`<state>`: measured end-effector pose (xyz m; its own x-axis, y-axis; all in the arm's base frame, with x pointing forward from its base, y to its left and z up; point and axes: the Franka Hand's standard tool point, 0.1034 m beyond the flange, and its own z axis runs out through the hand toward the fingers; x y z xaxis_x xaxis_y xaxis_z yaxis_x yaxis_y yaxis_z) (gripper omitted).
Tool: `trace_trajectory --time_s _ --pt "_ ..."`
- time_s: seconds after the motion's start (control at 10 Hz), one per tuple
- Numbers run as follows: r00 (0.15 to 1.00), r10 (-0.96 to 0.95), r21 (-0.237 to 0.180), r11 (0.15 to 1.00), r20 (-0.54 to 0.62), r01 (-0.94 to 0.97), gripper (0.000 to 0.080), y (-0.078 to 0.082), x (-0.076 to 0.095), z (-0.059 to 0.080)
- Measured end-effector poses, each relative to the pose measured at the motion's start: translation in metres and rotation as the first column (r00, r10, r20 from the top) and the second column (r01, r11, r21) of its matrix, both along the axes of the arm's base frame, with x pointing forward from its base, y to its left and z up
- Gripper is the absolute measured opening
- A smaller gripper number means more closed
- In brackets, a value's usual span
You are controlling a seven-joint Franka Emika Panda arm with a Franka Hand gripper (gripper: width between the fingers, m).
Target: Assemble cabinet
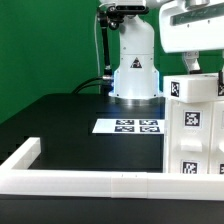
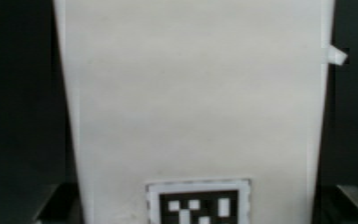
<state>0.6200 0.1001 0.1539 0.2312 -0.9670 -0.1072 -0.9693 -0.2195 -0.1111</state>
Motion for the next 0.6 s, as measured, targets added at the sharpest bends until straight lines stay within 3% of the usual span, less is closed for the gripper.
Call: trace_trajectory --time_s 0.2,0.5,0.6 --pt "0.966 -0.259 0.079 0.963 -0.009 0.259 0.0554 -0.0001 0.0014 -0.0004" --pt "0.948 -0.318 0.093 0.943 -0.015 0.318 0.0554 -0.0002 0.002 -0.0005" --pt "0.948 -0.317 0.092 0.944 -0.016 0.318 0.0599 0.0002 0.0018 -0.001"
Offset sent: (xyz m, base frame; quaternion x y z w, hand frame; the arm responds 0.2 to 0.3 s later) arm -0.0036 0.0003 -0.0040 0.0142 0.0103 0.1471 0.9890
